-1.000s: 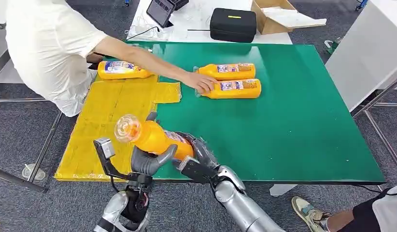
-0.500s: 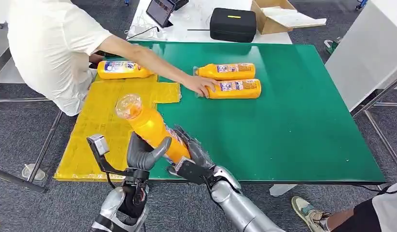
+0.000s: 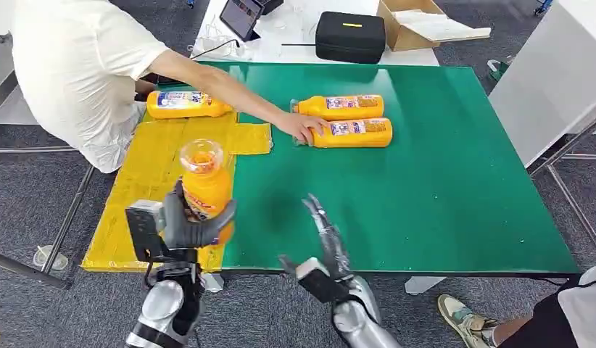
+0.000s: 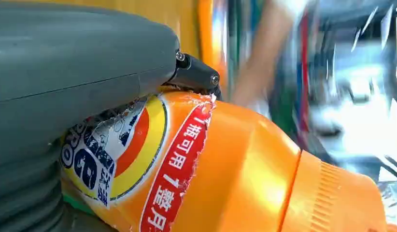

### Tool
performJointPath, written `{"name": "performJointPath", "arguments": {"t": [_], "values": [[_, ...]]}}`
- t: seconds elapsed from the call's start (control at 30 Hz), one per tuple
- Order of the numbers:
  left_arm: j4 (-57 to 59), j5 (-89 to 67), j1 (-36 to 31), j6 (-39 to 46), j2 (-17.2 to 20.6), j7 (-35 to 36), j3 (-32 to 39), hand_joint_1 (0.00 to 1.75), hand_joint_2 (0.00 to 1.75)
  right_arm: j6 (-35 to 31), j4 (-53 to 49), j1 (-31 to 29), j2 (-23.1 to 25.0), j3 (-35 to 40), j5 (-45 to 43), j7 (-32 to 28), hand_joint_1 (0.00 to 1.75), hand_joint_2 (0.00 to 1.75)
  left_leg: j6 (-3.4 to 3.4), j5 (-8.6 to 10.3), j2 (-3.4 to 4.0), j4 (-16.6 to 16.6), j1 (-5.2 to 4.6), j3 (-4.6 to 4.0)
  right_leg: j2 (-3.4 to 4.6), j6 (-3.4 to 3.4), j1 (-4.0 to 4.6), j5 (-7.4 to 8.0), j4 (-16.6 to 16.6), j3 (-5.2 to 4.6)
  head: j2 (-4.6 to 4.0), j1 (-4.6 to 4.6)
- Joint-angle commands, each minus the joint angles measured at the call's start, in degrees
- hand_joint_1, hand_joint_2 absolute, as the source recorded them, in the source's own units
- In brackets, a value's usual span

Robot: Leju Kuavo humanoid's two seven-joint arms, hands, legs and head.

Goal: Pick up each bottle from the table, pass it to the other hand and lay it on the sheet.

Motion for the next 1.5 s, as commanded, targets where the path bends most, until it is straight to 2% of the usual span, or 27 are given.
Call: {"name": "performJointPath", "arguments": {"t": [0.03, 0.6, 0.63, 0.67, 0.7, 0.73, 0.77, 0.8, 0.83, 0.87, 0.93, 0.97, 1.0, 1.03, 1.07, 1.1, 1.13, 1.17, 1.2, 1.23, 1.27, 1.3, 1.37, 1.4, 1.43, 1.47, 1.5], "values": [[20.18, -29.87, -10.79, 7.88, 12.76, 7.58, 7.28, 1.64, 1.75, -9.52, -17.21, 7.21, -0.58, -22.82, 9.70, -0.94, 0.00, 0.00, -0.03, 0.02, -0.02, -0.09, -0.04, 0.23, -0.09, -0.14, -0.01, -0.04, 0.03, 0.18, 0.00, 0.00], [20.18, -29.87, -10.79, 7.88, 12.76, 7.58, 7.28, 1.64, 1.75, -9.52, -17.21, 7.21, -0.58, -22.82, 9.70, -0.94, 0.00, 0.00, -0.02, 0.03, 0.05, -0.01, 0.01, 0.11, -0.03, -0.09, 0.03, 0.01, 0.01, 0.09, 0.00, 0.00], [21.93, -35.23, -11.67, 8.14, 12.62, 10.41, 5.97, 1.66, 1.75, -9.52, -21.16, 7.67, 1.98, -26.26, 12.26, -0.94, 0.00, 0.00, -0.02, -0.02, 0.05, 0.00, 0.03, 0.23, -0.05, -0.14, 0.05, -0.04, 0.02, 0.21, 0.02, 0.02], [27.07, -41.18, -14.88, 5.92, 14.29, 13.19, 4.34, 1.64, 1.75, -9.52, -24.90, 8.10, 3.10, -28.49, 14.28, -0.94, 0.00, 0.00, -0.01, 0.01, 0.02, 0.00, 0.01, 0.16, -0.07, -0.11, 0.04, -0.03, 0.03, 0.14, 0.02, 0.00], [32.27, -43.23, -17.82, 3.16, 15.21, 13.06, 3.45, 1.66, 1.75, -9.52, -26.93, 8.07, 3.11, -28.78, 14.42, -0.94, 0.00, 0.00, -0.02, -0.02, 0.00, 0.04, 0.02, 0.21, -0.11, -0.15, 0.05, -0.08, 0.08, 0.20, 0.00, 0.02], [36.71, -43.17, -20.31, -0.23, 15.39, 12.15, 3.41, 1.52, 1.75, -9.52, -27.73, 7.98, 3.03, -28.73, 14.32, -0.94, 0.00, 0.00, -0.03, 0.03, -0.02, 0.05, 0.00, 0.09, -0.12, -0.13, 0.02, -0.04, 0.13, 0.06, 0.00, 0.00], [42.29, -43.14, -22.98, -3.76, 15.29, 10.19, 3.35, 1.62, 1.75, -9.52, -26.36, 7.67, 2.31, -27.07, 14.35, -0.94, 0.00, 0.00, -0.03, 0.08, -0.04, 0.02, -0.01, 0.05, -0.13, -0.11, 0.00, -0.01, 0.11, 0.00, 0.00, 0.00], [45.91, -45.16, -24.60, -4.55, 15.54, 9.30, 1.93, 1.62, 1.75, -9.52, -25.46, 7.36, 1.57, -24.94, 13.25, -0.94, 0.00, 0.00, -0.02, 0.06, -0.08, 0.02, -0.01, 0.16, -0.18, -0.15, 0.02, -0.05, 0.11, 0.14, 0.00, 0.02], [47.07, -45.55, -25.08, -4.75, 15.45, 9.21, 1.77, 1.62, 1.75, -9.52, -24.89, 7.21, 1.55, -24.64, 12.71, -0.94, 0.00, 0.00, -0.02, 0.03, -0.14, 0.02, 0.05, 0.36, -0.26, -0.22, 0.09, -0.10, 0.09, 0.37, 0.00, 0.02], [48.51, -45.92, -25.50, -5.13, 15.27, 9.51, 1.64, 1.75, 1.75, -9.52, -23.76, 6.92, 1.52, -23.53, 12.17, -0.94, 0.00, 0.00, -0.03, 0.10, 0.00, -0.04, 0.04, 0.23, -0.06, -0.12, 0.06, 0.01, 0.00, 0.21, 0.00, -0.02], [50.69, -47.30, -25.99, -7.28, 14.81, 7.87, 0.46, 1.75, 1.75, -9.52, -21.05, 5.92, 0.49, -20.45, 11.49, -0.94, 0.00, 0.00, -0.02, 0.06, 0.14, 0.00, 0.05, 0.30, 0.03, -0.15, 0.07, 0.02, 0.02, 0.25, 0.00, 0.00], [51.27, -47.36, -25.44, -8.48, 14.14, 6.87, 0.12, 1.66, 1.75, -9.52, -20.04, 5.64, 0.64, -19.35, 11.05, -0.94, 0.00, 0.00, -0.01, 0.09, 0.17, -0.03, 0.05, 0.23, 0.08, -0.20, 0.07, 0.12, -0.02, 0.18, 0.00, 0.04], [51.33, -47.43, -25.21, -8.80, 13.87, 6.49, -0.10, 1.55, 1.75, -9.52, -20.13, 5.73, 0.69, -19.34, 11.22, -0.94, 0.00, 0.00, 0.01, -0.02, 0.27, -0.02, 0.08, 0.52, 0.11, -0.29, 0.12, 0.04, -0.02, 0.44, 0.00, -0.02], [51.68, -45.93, -24.67, -13.52, 13.08, 4.30, 0.21, 1.61, 1.75, -9.52, -18.99, 5.40, -0.02, -17.35, 9.12, -0.94, 0.00, 0.00, 0.00, 0.04, 0.23, -0.04, 0.03, 0.34, 0.11, -0.24, 0.06, 0.09, -0.01, 0.27, 0.00, 0.02], [51.79, -45.05, -24.23, -15.93, 12.53, 3.20, 0.44, 1.66, 1.75, -9.52, -18.92, 5.45, -0.02, -17.22, 9.13, -0.94, 0.00, 1.75, -0.01, 0.09, 0.15, -0.04, 0.03, 0.24, 0.04, -0.22, 0.05, 0.11, -0.02, 0.19, 0.00, 0.02], [50.82, -45.53, -23.81, -17.02, 12.69, 2.30, -0.52, 1.68, 1.75, -9.52, -18.54, 5.39, -0.11, -16.83, 8.20, -0.94, 0.00, 1.75, 0.02, -0.05, 0.20, -0.04, 0.06, 0.55, 0.04, -0.31, 0.11, -0.01, -0.03, 0.50, 0.00, 0.00], [49.82, -44.55, -22.78, -18.88, 11.85, 1.11, -0.47, 1.59, 1.75, -9.52, -18.12, 5.27, -0.20, -16.63, 7.28, -0.94, 0.00, 1.75, 0.00, 0.05, 0.17, -0.05, 0.03, 0.34, 0.02, -0.25, 0.06, 0.07, -0.02, 0.29, 0.00, 0.00], [49.82, -44.55, -22.78, -18.88, 11.85, 1.11, -0.47, 1.40, 1.75, -9.52, -18.12, 5.27, -0.20, -16.63, 7.28, -0.94, 0.00, 1.75, 0.00, 0.00, 0.16, -0.04, 0.05, 0.43, 0.00, -0.28, 0.08, 0.02, -0.03, 0.40, 0.02, 0.02], [48.80, -44.37, -22.06, -19.77, 11.46, 0.56, -0.92, 1.36, 1.75, -9.52, -17.85, 4.98, -0.45, -16.00, 6.31, -0.94, 0.00, 1.75, 0.01, 0.02, 0.13, -0.04, 0.04, 0.39, -0.02, -0.25, 0.07, 0.03, -0.03, 0.36, 0.00, 0.00], [48.03, -46.38, -21.88, -19.58, 11.98, 1.21, -3.04, 0.84, 1.75, -9.52, -18.02, 4.65, -0.92, -14.63, 5.21, -0.94, 0.00, 1.75, 0.00, 0.08, 0.08, -0.08, 0.00, 0.34, 0.00, -0.22, 0.02, 0.06, -0.04, 0.32, 0.00, 0.02], [47.90, -46.41, -21.87, -19.91, 12.13, 1.24, -3.28, 0.68, 1.75, -9.52, -18.06, 4.58, -0.96, -14.49, 5.15, -0.94, 0.00, 1.75, -0.01, 0.10, 0.04, -0.08, -0.01, 0.31, 0.01, -0.20, 0.00, 0.08, -0.03, 0.33, 0.00, -0.02], [48.28, -46.36, -22.24, -21.01, 12.70, 1.21, -3.81, 0.80, 1.75, -9.52, -17.46, 3.89, -0.70, -14.13, 5.55, -0.94, 0.00, 1.75, 0.00, 0.08, 0.09, -0.09, -0.02, 0.44, 0.06, -0.23, 0.01, 0.07, -0.04, 0.41, 0.00, -0.02], [48.53, -46.68, -22.50, -21.14, 13.13, 1.01, -4.44, 0.52, 1.75, -9.52, -17.20, 3.44, -0.53, -13.95, 5.46, -0.94, 0.00, 1.75, -0.02, 0.08, 0.07, -0.06, 0.01, 0.43, 0.06, -0.14, 0.02, 0.04, -0.04, 0.43, 0.00, 0.02], [48.66, -46.84, -22.54, -21.09, 13.21, 1.14, -4.66, 0.26, 1.75, -9.52, -17.15, 3.36, -0.51, -13.89, 5.24, -0.94, 0.00, 1.75, -0.01, 0.07, 0.08, -0.08, 0.01, 0.53, 0.09, -0.17, 0.03, 0.03, -0.05, 0.54, 0.00, -0.02], [49.03, -46.89, -22.73, -21.71, 13.23, 1.21, -5.09, 0.19, 1.75, -9.52, -17.46, 3.40, -0.50, -13.99, 5.68, -0.94, 0.00, 1.75, 0.00, 0.09, 0.02, -0.08, -0.01, 0.48, 0.09, -0.14, 0.01, 0.04, -0.05, 0.50, 0.00, 0.02], [49.40, -46.36, -22.89, -22.75, 13.14, 1.27, -4.77, 0.05, 1.75, -9.52, -17.29, 3.33, -0.53, -13.84, 5.51, -0.94, 0.00, 1.75, 0.01, 0.11, 0.01, -0.07, 0.01, 0.47, 0.10, -0.12, 0.02, 0.05, -0.04, 0.50, 0.02, 0.00], [49.65, -45.70, -23.06, -24.24, 13.10, 1.04, -4.57, 0.00, 1.75, -9.52, -17.39, 3.31, -0.61, -13.63, 5.37, -0.94, 0.00, 1.75, 0.01, 0.14, -0.07, -0.08, -0.01, 0.46, 0.04, -0.10, 0.00, 0.04, -0.03, 0.51, 0.00, 0.00]]}}
